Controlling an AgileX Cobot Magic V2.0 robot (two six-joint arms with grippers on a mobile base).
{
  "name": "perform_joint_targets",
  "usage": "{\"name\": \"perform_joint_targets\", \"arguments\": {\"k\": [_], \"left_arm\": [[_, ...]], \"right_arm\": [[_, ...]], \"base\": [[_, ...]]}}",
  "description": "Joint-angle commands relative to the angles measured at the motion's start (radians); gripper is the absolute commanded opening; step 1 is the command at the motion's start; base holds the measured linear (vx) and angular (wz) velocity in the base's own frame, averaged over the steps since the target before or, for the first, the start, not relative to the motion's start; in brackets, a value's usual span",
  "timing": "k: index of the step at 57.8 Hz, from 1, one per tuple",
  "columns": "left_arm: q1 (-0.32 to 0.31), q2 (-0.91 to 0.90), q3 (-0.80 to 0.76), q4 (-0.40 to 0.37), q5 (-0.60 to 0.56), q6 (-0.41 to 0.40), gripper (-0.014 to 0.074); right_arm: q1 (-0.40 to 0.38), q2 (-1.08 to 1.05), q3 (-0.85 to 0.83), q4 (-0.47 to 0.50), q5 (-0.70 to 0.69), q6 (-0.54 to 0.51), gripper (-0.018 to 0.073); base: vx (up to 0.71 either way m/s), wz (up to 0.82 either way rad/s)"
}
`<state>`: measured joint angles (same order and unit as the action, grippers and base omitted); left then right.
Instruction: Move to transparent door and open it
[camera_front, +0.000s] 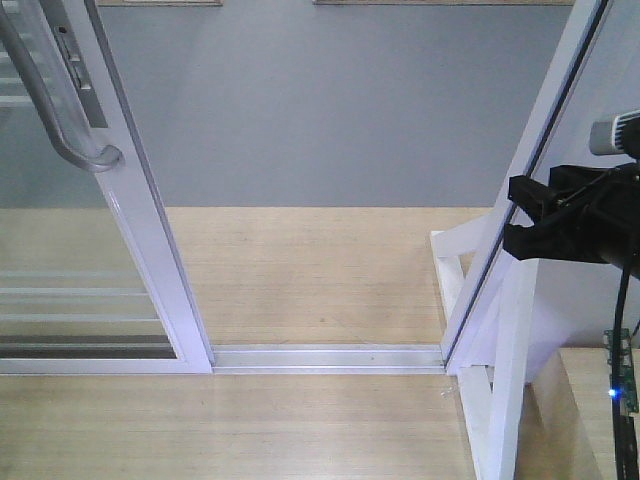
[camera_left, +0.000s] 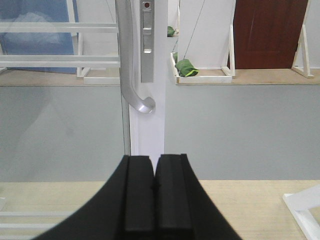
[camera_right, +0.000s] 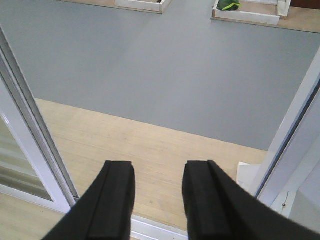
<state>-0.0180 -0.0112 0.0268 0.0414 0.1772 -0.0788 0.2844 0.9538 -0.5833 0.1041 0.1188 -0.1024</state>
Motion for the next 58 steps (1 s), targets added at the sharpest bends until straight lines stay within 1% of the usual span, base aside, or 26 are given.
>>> {"name": "perform_joint_targets", "arguments": {"k": [1,7,11,15,18,21,23,30,34,35,36,37,38,41,46,51,55,58], "left_arm": [[-0.004,-0.013,0.025,-0.008,-0.079,-0.009,-0.0006],[-0.004,-0.013,0.025,-0.008,-0.079,-0.009,-0.0006],[-0.004,-0.013,0.025,-0.008,-0.079,-0.009,-0.0006],[-0.004,-0.013,0.025,-0.008,-0.079,-0.009,-0.0006],[-0.004,-0.013,0.025,-0.008,-0.079,-0.009,-0.0006],[-0.004,-0.013,0.025,-0.008,-0.079,-0.009,-0.0006],[-0.004,-0.013,0.025,-0.008,-0.079,-0.009,-0.0006],[-0.004,-0.013,0.025,-0.008,-0.079,-0.009,-0.0006],[-0.004,-0.013,0.025,-0.008,-0.079,-0.009,-0.0006],[-0.004,-0.013,0.025,-0.008,-0.079,-0.009,-0.0006],[-0.004,-0.013,0.025,-0.008,-0.079,-0.009,-0.0006],[-0.004,-0.013,0.025,-0.008,-0.079,-0.009,-0.0006],[-0.004,-0.013,0.025,-0.008,-0.079,-0.009,-0.0006],[-0.004,-0.013,0.025,-0.008,-0.079,-0.009,-0.0006],[-0.004,-0.013,0.025,-0.008,-0.079,-0.009,-0.0006],[-0.004,-0.013,0.025,-0.008,-0.079,-0.009,-0.0006],[-0.004,-0.013,0.025,-0.008,-0.079,-0.009,-0.0006],[-0.004,-0.013,0.025,-0.008,-0.079,-0.009,-0.0006]], "right_arm": [[-0.004,-0.017,-0.029,-0.008,-0.08,-0.006,0.0312],[-0.004,-0.017,-0.027,-0.024,-0.109,-0.004,0.028],[-0.004,-0.028,-0.016,-0.028,-0.11,0.011,0.0235],[-0.004,-0.078,0.024,-0.033,-0.141,0.044,0.0166],[-0.004,-0.122,0.074,-0.033,-0.177,0.078,0.0096],[-0.004,-0.174,0.134,-0.033,-0.233,0.083,0.0015],[-0.004,-0.208,0.175,-0.033,-0.271,0.078,-0.0015],[-0.007,-0.332,0.312,-0.032,-0.395,0.069,-0.0009],[-0.042,-0.409,0.376,-0.031,-0.44,0.069,-0.0007],[-0.065,-0.432,0.391,-0.031,-0.444,0.069,-0.0007],[-0.071,-0.448,0.4,-0.031,-0.445,0.069,-0.0007],[-0.098,-0.472,0.411,-0.031,-0.444,0.069,-0.0007],[-0.105,-0.488,0.419,-0.032,-0.441,0.069,-0.0006],[-0.166,-0.555,0.442,-0.045,-0.419,0.069,-0.0006],[-0.228,-0.663,0.474,-0.104,-0.363,0.069,-0.0005],[-0.27,-0.756,0.509,-0.15,-0.278,0.069,-0.0005],[-0.297,-0.82,0.533,-0.159,-0.218,0.072,-0.0005],[-0.325,-0.876,0.552,-0.159,-0.199,0.078,-0.0005]], "base": [[0.0,0.0],[0.0,0.0],[0.0,0.0],[0.0,0.0],[0.0,0.0],[0.0,0.0],[0.0,0.0],[0.0,0.0],[0.0,0.0],[0.0,0.0],[0.0,0.0],[0.0,0.0],[0.0,0.0],[0.0,0.0],[0.0,0.0],[0.0,0.0],[0.0,0.0],[0.0,0.0]]}}
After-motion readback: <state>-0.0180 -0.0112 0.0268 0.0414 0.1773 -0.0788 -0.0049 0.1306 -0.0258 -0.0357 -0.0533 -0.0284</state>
